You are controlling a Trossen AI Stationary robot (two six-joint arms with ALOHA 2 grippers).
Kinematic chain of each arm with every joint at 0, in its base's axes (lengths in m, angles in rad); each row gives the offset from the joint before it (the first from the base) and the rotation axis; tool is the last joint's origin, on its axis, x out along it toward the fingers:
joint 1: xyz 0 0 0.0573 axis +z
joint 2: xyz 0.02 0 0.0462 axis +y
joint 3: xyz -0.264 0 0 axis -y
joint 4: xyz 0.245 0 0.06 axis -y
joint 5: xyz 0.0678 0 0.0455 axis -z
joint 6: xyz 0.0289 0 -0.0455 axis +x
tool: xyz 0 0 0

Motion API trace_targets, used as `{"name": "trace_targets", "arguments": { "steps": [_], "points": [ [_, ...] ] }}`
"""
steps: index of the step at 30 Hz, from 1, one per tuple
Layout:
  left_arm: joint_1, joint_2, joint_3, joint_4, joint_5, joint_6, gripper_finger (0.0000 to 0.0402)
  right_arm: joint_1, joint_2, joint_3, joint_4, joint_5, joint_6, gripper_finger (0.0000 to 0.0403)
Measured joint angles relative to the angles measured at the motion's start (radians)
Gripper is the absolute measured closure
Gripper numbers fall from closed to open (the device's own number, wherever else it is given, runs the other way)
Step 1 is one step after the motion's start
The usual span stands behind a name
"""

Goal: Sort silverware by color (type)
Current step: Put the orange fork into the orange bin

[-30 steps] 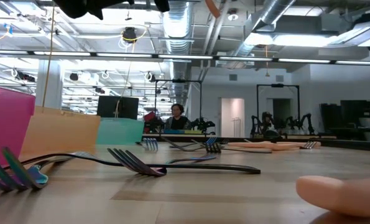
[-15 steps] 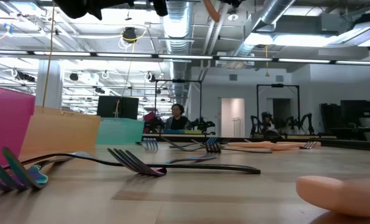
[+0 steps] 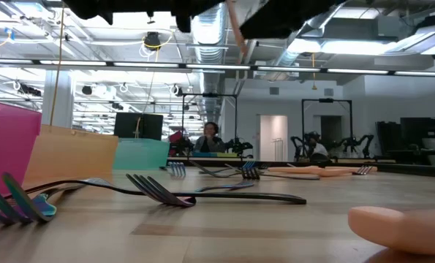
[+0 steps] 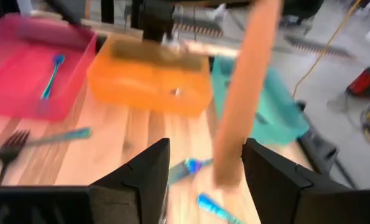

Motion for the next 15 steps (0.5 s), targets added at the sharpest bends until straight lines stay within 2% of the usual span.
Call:
{"name": "trace_targets", "arguments": {
  "steps": [7, 15],
  "points": [
    [0.000, -0.109, 0.000, -0.318, -0.143, -0.158, 0.0392, 0.000, 0.000, 0.000, -0.149, 0.004, 0.070, 0.0182],
    [0.000, -0.254, 0.000, -0.720, -0.328, -0.477, 0.0392, 0.000, 0.000, 0.000, -0.226, 0.006, 0.100, 0.0182]
  ]
}}
